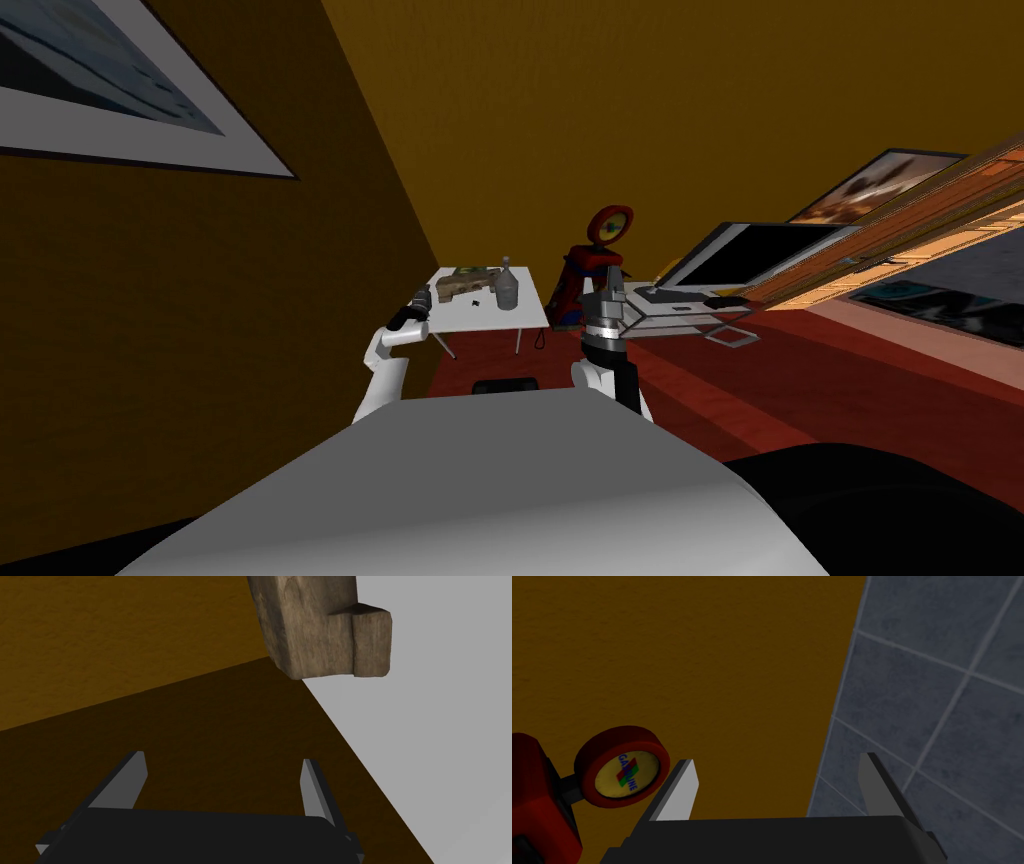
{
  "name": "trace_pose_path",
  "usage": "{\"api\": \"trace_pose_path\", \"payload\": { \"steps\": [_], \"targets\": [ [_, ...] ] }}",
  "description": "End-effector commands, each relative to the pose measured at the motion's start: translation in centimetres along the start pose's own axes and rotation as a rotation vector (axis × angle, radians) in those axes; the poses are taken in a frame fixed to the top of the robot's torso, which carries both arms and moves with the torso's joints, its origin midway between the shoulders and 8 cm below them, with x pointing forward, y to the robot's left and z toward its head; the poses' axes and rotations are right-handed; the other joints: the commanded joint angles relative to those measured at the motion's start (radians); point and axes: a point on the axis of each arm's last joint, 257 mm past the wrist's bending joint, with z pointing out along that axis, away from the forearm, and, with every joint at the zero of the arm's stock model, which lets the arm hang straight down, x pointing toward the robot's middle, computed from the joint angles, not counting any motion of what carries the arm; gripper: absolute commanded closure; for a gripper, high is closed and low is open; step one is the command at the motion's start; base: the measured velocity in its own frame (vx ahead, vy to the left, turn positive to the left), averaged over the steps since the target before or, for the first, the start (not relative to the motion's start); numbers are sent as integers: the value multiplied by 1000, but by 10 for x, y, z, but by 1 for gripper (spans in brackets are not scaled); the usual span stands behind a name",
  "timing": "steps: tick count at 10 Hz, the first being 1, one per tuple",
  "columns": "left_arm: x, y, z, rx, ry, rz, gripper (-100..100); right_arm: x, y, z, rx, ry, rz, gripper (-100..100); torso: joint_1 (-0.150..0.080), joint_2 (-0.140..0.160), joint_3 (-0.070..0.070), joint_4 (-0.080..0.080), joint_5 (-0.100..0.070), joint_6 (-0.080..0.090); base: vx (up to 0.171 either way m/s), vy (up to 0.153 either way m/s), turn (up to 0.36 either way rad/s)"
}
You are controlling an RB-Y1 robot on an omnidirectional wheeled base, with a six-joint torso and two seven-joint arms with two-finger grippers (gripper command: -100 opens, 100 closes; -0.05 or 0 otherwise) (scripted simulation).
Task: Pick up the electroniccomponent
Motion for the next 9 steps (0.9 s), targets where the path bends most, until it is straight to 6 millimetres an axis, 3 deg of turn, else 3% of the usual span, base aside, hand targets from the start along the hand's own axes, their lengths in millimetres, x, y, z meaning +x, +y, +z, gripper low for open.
{"api": "trace_pose_path", "payload": {
  "steps": [1, 9],
  "targets": [
    [0, 14, 9, -60, 2, -9, -100, 0, 0, 0, 0, 0, 0, 0, 0, 0, 0, 0, 0, 0, 0, 13, -167],
    [8, 72, 33, -327, 22, -51, -100, 0, 0, 0, 0, 0, 0, 0, 1, 0, 0, 0, 0, 0, -3, 30, -134]
  ]
}}
